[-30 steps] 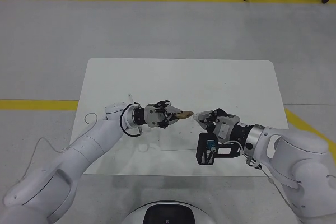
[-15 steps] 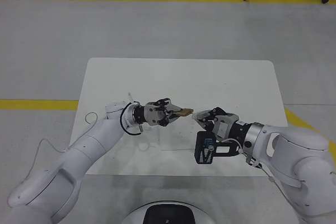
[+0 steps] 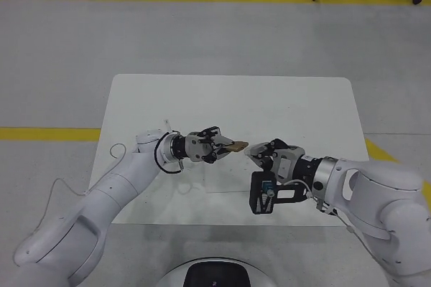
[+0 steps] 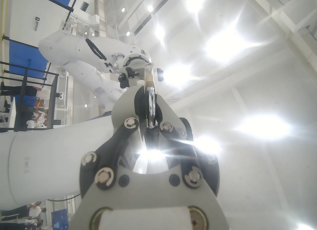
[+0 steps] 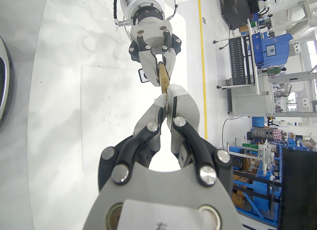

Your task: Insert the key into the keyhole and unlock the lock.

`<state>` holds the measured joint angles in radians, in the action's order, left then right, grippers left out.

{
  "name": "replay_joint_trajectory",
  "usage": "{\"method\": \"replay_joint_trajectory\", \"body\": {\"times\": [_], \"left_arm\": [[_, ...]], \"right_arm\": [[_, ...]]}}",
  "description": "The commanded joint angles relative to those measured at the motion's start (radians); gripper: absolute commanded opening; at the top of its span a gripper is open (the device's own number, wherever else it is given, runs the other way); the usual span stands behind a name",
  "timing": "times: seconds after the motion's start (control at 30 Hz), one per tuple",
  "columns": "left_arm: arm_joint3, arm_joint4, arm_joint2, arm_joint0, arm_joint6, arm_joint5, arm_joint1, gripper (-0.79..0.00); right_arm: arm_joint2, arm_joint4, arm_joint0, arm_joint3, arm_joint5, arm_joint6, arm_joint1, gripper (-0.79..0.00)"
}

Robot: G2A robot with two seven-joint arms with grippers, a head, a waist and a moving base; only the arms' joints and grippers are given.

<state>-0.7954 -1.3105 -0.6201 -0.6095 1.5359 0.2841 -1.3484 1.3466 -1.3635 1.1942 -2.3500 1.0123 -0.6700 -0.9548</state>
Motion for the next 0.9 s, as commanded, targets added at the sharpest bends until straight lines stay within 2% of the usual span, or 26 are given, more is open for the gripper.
{"method": "replay_joint_trajectory", "body": {"times": [0.0, 0.4, 0.6, 0.8, 0.87], "left_arm": [[-0.001, 0.002, -0.004, -0.001, 0.000, 0.000, 0.000, -0.785], [-0.021, 0.019, -0.015, -0.016, 0.000, 0.000, 0.001, -0.785], [-0.044, -0.013, -0.010, -0.024, 0.000, 0.000, 0.006, -0.785], [-0.080, -0.076, 0.003, -0.035, 0.000, 0.000, 0.015, -0.785], [-0.100, -0.122, 0.020, -0.044, 0.000, 0.000, 0.019, -0.785]], "right_arm": [[-0.008, -0.005, -0.006, 0.000, 0.000, -0.001, 0.005, -0.785], [-0.025, 0.008, -0.016, 0.000, 0.000, 0.028, 0.037, -0.785], [0.015, 0.070, -0.001, 0.000, 0.000, 0.074, 0.054, -0.785], [0.087, 0.159, 0.042, 0.002, 0.000, 0.147, 0.074, -0.785], [0.104, 0.199, 0.049, 0.006, 0.000, 0.221, 0.080, -0.785]]}}
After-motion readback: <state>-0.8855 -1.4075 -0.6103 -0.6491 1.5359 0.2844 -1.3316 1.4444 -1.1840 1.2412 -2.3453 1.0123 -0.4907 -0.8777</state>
